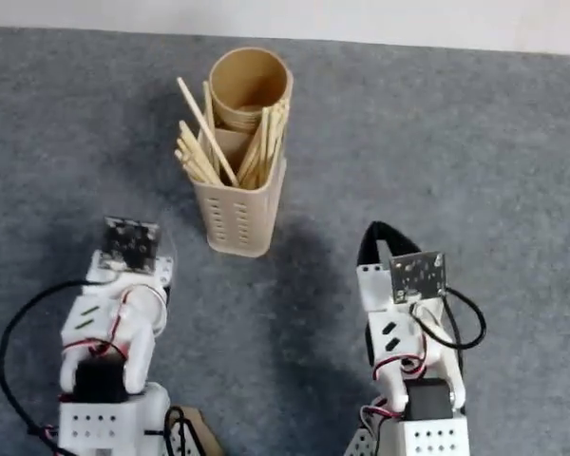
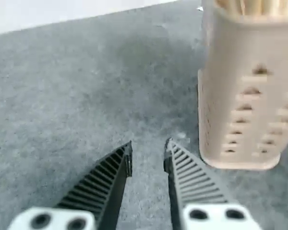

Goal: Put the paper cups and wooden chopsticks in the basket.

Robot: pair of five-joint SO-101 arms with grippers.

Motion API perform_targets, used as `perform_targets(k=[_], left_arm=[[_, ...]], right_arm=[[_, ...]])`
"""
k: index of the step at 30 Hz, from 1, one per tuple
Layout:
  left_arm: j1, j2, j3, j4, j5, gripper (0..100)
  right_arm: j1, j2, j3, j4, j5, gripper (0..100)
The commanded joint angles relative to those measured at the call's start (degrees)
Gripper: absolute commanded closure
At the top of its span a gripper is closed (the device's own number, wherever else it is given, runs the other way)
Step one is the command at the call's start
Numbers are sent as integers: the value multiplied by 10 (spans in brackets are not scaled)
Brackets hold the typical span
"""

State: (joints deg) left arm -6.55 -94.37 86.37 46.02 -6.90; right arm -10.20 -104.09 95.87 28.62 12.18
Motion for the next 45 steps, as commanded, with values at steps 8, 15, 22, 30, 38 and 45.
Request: perform_targets(k=[8,15,22,30,38,45], left_arm=[[13,-93,108,1,-40,857],[13,-65,109,50,-37,856],[8,-68,109,231,-40,856],[8,-67,109,251,-40,856],[9,-65,109,251,-40,856],[9,-65,109,251,-40,856]], right_arm=[[9,0,89,45,-5,986],[9,0,89,317,-2,986],[7,-7,89,416,-2,986],[7,-8,89,430,-2,986],[7,-8,89,430,-2,986],[7,-8,89,430,-2,986]])
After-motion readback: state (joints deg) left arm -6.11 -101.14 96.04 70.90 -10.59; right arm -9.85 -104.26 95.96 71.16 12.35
